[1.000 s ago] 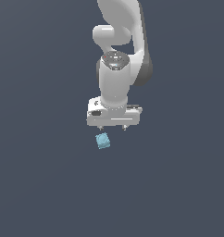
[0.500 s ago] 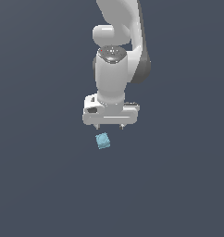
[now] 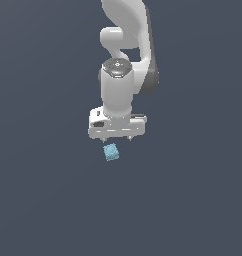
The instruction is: Pick up the object and move it to a goal position.
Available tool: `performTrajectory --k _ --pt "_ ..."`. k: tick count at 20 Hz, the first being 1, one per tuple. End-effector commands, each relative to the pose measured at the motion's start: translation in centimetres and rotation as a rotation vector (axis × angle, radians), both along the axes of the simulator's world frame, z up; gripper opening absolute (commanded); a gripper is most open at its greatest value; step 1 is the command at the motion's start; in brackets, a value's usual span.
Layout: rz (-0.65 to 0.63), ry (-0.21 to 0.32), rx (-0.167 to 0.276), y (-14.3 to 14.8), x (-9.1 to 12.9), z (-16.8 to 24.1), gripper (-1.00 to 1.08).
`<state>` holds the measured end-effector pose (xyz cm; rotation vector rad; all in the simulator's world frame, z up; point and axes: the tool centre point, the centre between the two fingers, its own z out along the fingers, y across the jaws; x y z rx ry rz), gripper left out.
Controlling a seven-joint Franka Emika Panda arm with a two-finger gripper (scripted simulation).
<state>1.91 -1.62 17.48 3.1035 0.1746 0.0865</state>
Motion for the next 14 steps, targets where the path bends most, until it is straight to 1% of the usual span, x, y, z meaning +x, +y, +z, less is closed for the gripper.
performTrajectory --k 1,9,14 --pt "0.028 0.008 0.001 -0.4 -0.2 -1.0 1.00" --pt "0.151 0.040 0.010 -2.1 -1.1 -5.4 1.00" --pt "0.206 0.053 0.017 -2.8 -1.6 -7.4 1.00"
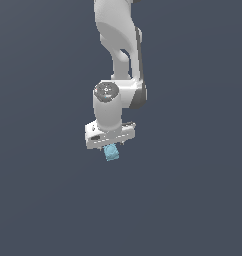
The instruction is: Pick up the object and move it to a goal position.
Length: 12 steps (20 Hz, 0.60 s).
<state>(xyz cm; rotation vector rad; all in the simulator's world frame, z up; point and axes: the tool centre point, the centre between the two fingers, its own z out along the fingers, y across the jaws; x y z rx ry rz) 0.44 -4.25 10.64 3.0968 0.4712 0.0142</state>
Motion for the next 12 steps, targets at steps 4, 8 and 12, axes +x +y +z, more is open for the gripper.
performTrajectory --k 4,8,12 --pt "0.042 0.009 0.006 -0.5 -0.4 -1.4 1.00" --pt "0.050 0.011 0.007 -0.6 -0.5 -1.7 1.00" --pt "0.046 0.011 0.007 -0.6 -0.5 -2.0 1.00"
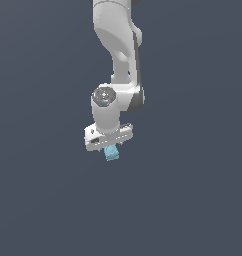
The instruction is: Pick up the object and move it to a goal position.
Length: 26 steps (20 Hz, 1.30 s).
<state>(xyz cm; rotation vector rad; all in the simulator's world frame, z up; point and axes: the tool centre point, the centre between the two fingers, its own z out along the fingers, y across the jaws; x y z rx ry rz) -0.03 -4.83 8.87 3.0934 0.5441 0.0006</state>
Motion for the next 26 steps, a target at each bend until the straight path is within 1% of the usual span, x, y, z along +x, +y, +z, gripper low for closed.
performTrajectory --k 1,9,14,15,26 --pt "0.001 0.001 0.000 0.0 0.0 -0.5 1.00" --pt "0.003 0.000 0.001 0.0 -0.2 -4.2 1.00" --pt "0.004 0.000 0.001 0.0 0.0 -4.9 1.00" --pt "0.004 0.000 0.001 0.0 0.0 -4.9 -1.00" --pt "0.003 0.000 0.000 -0.1 0.0 -4.9 -1.00"
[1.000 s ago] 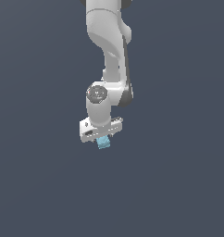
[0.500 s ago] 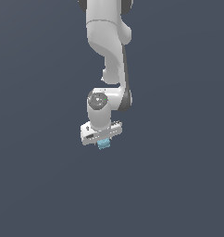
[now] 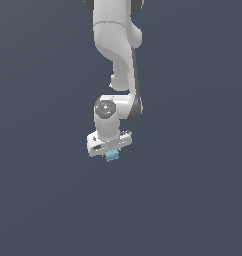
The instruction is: Pick up the object and move it to a goal position.
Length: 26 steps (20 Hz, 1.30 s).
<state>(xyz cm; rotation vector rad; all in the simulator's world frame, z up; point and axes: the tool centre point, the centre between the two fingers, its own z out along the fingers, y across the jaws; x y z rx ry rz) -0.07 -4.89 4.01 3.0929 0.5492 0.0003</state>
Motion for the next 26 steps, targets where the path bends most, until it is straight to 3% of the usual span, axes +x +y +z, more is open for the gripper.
performTrajectory --k 1,13,26 --pt "0.000 0.000 0.000 0.0 0.0 0.1 -1.00" --pt "0.000 0.000 0.000 -0.5 -1.4 4.5 -1.00" --pt "0.000 0.000 0.000 -1.7 -5.2 16.6 -1.00"
